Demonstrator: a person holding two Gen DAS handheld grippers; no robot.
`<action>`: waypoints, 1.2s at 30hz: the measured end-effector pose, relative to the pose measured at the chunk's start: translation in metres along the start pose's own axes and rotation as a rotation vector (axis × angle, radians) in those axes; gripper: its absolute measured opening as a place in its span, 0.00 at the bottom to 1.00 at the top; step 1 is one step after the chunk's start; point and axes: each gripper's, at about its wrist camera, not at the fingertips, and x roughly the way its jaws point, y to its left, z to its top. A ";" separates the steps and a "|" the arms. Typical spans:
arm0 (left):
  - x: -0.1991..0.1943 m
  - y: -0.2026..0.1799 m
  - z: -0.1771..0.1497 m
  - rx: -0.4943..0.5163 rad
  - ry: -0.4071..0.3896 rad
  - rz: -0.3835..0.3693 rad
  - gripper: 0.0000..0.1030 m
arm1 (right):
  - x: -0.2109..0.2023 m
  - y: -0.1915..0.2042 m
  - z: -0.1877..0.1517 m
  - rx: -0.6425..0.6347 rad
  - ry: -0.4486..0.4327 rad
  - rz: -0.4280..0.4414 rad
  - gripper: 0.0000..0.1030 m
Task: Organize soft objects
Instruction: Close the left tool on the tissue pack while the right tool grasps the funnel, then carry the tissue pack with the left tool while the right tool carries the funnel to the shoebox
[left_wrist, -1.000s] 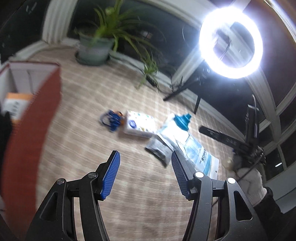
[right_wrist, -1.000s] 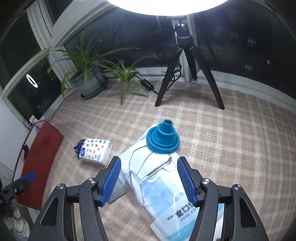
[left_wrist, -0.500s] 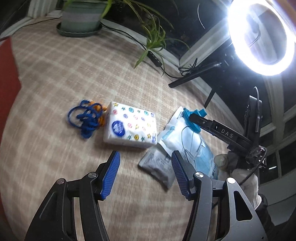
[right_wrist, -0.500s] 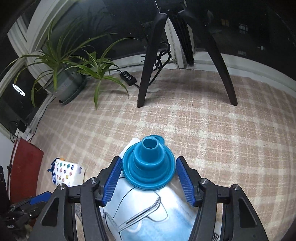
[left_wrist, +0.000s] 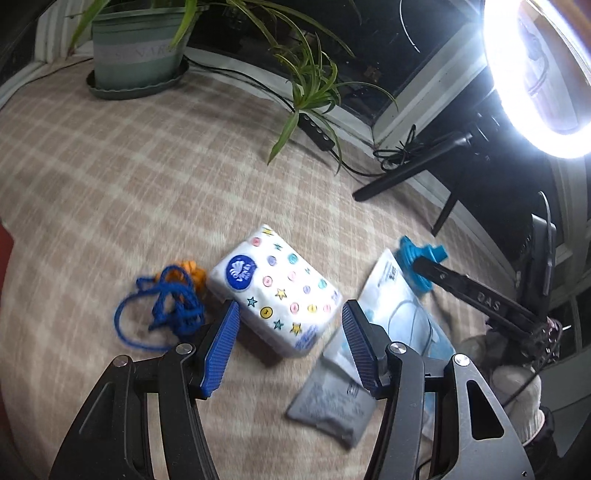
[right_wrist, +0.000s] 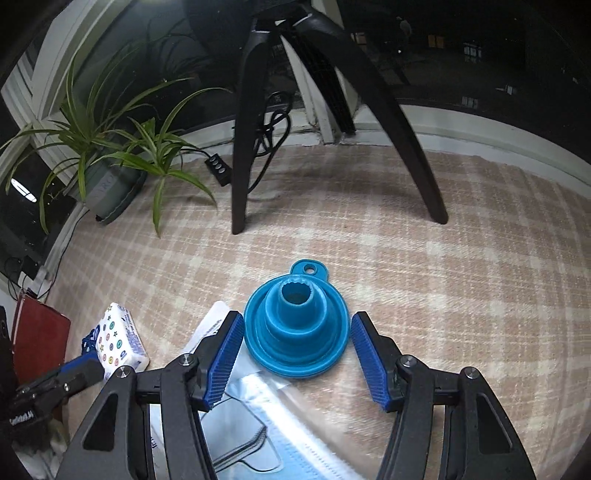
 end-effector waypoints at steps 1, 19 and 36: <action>0.003 0.001 0.003 0.000 0.000 0.000 0.55 | 0.000 -0.004 0.001 -0.002 0.001 -0.006 0.55; 0.039 -0.034 0.022 0.173 0.001 0.139 0.56 | 0.001 -0.007 0.005 -0.119 -0.009 -0.048 0.55; 0.045 -0.038 0.017 0.247 -0.011 0.213 0.52 | 0.012 -0.008 0.008 -0.136 0.021 -0.066 0.42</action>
